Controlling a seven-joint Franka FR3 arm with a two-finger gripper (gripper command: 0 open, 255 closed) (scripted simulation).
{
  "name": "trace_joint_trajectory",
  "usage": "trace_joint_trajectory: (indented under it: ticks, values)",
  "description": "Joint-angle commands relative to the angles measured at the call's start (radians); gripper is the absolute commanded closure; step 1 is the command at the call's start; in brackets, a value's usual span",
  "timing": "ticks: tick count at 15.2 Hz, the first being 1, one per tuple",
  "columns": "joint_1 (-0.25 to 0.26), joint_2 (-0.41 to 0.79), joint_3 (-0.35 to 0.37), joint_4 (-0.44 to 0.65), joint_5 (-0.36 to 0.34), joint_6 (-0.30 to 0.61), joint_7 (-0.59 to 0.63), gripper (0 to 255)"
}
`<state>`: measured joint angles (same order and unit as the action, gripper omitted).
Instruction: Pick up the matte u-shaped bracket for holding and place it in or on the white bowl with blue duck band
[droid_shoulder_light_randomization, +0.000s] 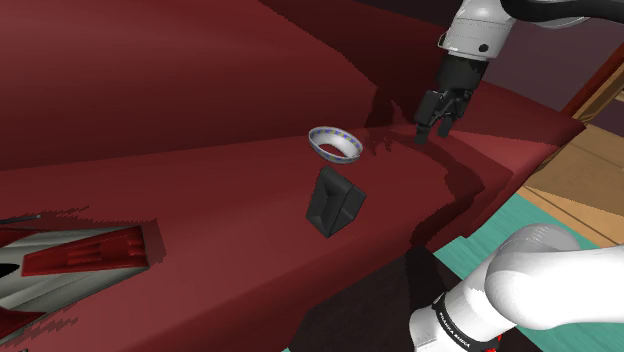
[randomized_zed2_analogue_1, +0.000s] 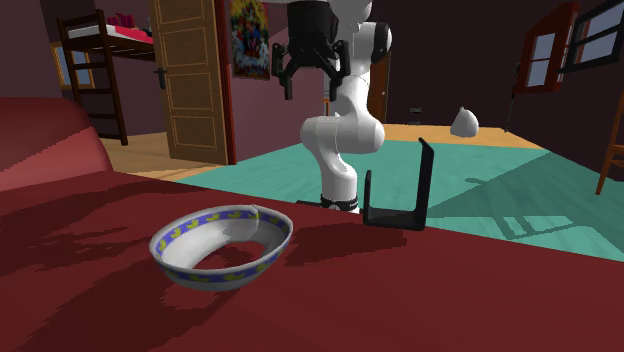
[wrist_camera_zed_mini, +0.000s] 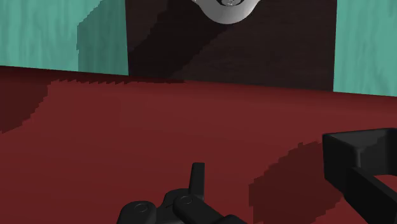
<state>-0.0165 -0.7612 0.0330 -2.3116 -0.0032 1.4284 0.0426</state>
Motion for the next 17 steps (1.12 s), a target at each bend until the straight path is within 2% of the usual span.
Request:
trace_joint_trajectory:
  ticks: [1,8,15,17]
  values:
    - [0.000,0.000,0.000,0.000,0.000,0.000,0.000,0]
    - [0.046,0.082,0.092,-0.087,0.092,0.213,0.088,0]
    - [0.088,0.227,0.189,-0.112,0.160,0.433,0.168,0]
    - [0.089,0.230,0.192,-0.124,0.161,0.449,0.168,0]
